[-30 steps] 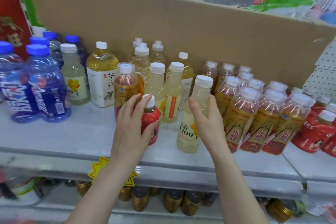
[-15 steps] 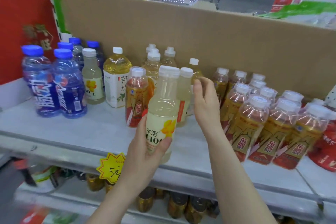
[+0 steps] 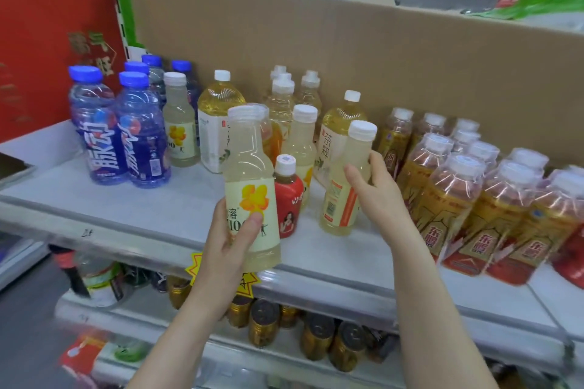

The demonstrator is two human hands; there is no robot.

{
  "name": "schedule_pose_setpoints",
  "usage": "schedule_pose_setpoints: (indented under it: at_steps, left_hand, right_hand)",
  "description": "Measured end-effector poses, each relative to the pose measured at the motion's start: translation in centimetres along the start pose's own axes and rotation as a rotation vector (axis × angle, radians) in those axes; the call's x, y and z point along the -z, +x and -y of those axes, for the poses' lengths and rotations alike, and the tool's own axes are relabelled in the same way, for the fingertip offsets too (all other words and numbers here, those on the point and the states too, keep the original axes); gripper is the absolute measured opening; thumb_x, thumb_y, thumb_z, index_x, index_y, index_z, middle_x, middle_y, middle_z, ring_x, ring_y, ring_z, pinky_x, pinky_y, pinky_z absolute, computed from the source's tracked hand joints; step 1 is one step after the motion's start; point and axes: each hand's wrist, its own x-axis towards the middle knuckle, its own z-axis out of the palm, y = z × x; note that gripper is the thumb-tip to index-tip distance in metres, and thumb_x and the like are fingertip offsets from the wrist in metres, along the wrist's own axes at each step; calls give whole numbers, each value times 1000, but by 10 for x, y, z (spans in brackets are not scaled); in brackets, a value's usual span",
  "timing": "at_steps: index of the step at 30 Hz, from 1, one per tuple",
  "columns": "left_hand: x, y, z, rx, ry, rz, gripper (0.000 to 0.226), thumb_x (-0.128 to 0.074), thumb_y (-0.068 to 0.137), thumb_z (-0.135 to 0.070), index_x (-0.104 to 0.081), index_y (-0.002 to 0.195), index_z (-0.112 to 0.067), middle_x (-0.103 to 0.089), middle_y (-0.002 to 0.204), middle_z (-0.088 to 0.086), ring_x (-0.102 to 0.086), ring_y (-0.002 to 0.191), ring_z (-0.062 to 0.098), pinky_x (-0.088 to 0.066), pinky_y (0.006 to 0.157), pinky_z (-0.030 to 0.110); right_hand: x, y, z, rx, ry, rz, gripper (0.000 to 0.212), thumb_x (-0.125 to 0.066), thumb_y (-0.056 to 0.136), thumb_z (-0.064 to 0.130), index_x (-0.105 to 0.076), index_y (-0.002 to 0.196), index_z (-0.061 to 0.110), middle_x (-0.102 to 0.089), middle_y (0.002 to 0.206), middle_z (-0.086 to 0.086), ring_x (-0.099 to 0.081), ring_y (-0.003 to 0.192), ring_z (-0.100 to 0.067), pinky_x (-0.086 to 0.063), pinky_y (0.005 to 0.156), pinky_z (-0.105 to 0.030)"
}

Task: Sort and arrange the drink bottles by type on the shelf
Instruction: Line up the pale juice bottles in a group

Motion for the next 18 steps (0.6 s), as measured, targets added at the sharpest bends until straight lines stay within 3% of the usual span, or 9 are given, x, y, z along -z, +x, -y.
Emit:
schedule_pose_setpoints:
  at_steps: [4,8,11,13,18]
  left_hand:
    - [3,1,5,23,-23,3,42,-64,84,-44,-59,120,-23,-73,110,-4,-69,104,13,-56,81,26]
    - [3,1,7,40,-57,45,57,-66,77,-55,-58,124,-23,-71,118,0,-67,111,19,-55,88,33]
    - [2,1,6,73,-99,68,54,-66,81,-51,-58,126,-23,-71,120,1,-67,113,21,-55,89,36]
    - [5,2,7,92,-121,88,62,-68,76,-55,-57,128,-23,-70,122,1,-66,114,22,-53,94,41]
    - [2,-4,4,136,-166,147,55,-64,84,-45,-56,133,-21,-70,123,5,-65,116,29,-53,96,43]
  right_hand:
    - [4,-39,-4,-9,121,-82,53,-58,102,41,-39,150,31,-58,138,12,-56,125,-11,-48,106,-42]
    - [-18,-45,-14,5,62,-188,78,-76,89,40,-30,151,30,-56,136,12,-56,121,-7,-42,85,-11]
    - [-23,-42,-15,-5,60,-252,72,-78,89,35,-35,145,24,-60,131,8,-59,117,-9,-40,78,-4]
    - [-22,-49,-10,1,95,-277,67,-76,90,35,-37,143,25,-61,128,9,-61,111,-4,-43,78,-5]
    - [-8,-89,-2,-21,254,-342,61,-78,85,45,-49,136,28,-66,119,10,-66,107,-5,-55,94,-34]
